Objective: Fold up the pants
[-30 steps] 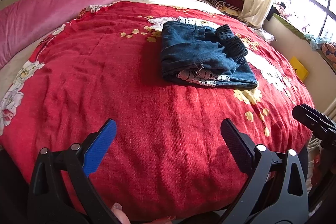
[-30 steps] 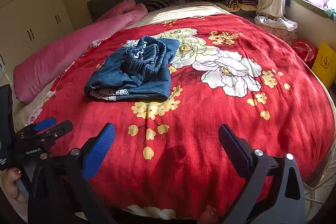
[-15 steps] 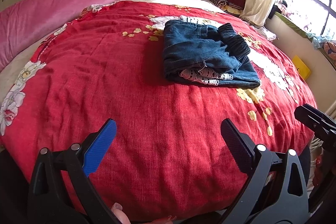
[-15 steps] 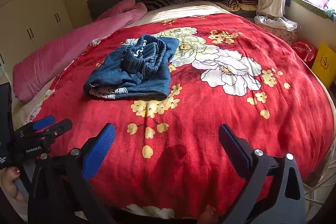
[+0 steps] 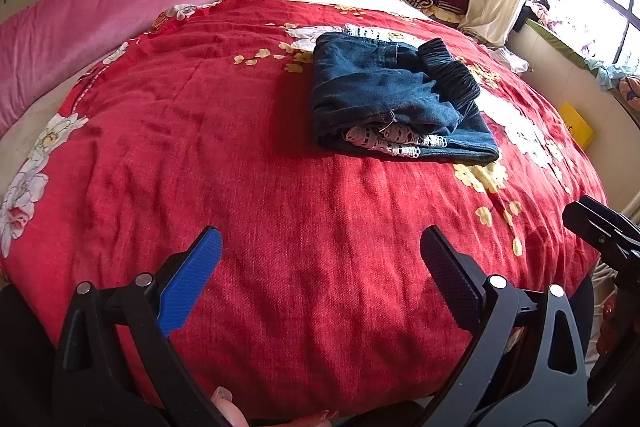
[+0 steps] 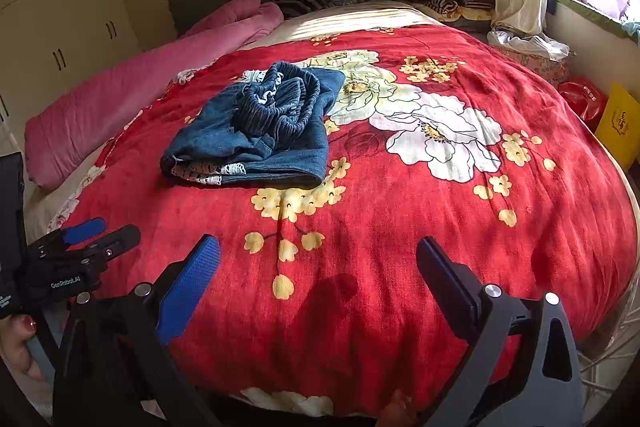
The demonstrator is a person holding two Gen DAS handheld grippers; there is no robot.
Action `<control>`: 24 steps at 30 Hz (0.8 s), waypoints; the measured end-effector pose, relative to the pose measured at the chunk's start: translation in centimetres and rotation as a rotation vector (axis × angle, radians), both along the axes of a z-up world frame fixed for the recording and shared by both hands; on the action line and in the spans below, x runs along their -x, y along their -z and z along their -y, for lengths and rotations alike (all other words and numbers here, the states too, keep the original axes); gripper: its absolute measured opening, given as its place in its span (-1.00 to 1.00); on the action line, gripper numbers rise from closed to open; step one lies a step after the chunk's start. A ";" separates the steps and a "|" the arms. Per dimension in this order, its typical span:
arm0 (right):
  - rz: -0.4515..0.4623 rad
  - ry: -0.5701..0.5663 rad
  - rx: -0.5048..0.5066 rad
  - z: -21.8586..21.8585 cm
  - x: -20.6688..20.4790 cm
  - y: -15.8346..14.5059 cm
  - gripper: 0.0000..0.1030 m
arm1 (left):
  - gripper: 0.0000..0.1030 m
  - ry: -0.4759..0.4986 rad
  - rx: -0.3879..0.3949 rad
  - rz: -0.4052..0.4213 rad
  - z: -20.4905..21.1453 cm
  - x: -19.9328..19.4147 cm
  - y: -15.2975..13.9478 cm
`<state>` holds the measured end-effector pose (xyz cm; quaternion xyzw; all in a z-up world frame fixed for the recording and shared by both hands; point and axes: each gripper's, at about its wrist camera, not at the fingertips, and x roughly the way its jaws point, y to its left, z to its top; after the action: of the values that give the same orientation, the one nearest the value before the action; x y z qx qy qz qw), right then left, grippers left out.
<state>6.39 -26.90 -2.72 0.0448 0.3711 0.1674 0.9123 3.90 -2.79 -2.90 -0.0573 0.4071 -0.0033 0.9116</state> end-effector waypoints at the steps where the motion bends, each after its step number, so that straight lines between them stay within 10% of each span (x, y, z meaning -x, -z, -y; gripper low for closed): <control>1: 0.002 -0.001 0.002 0.0 0.0 0.0 0.91 | 0.81 0.001 0.000 -0.001 0.0 0.0 0.0; 24: -0.037 0.125 0.048 5.2 -5.1 1.6 0.91 | 0.81 -0.186 -0.014 0.045 -8.1 -2.1 -2.0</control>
<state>11.52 -32.06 -4.28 0.0494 0.3883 0.1001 0.9148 6.00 5.32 -0.95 -0.0882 0.3794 0.0828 0.9173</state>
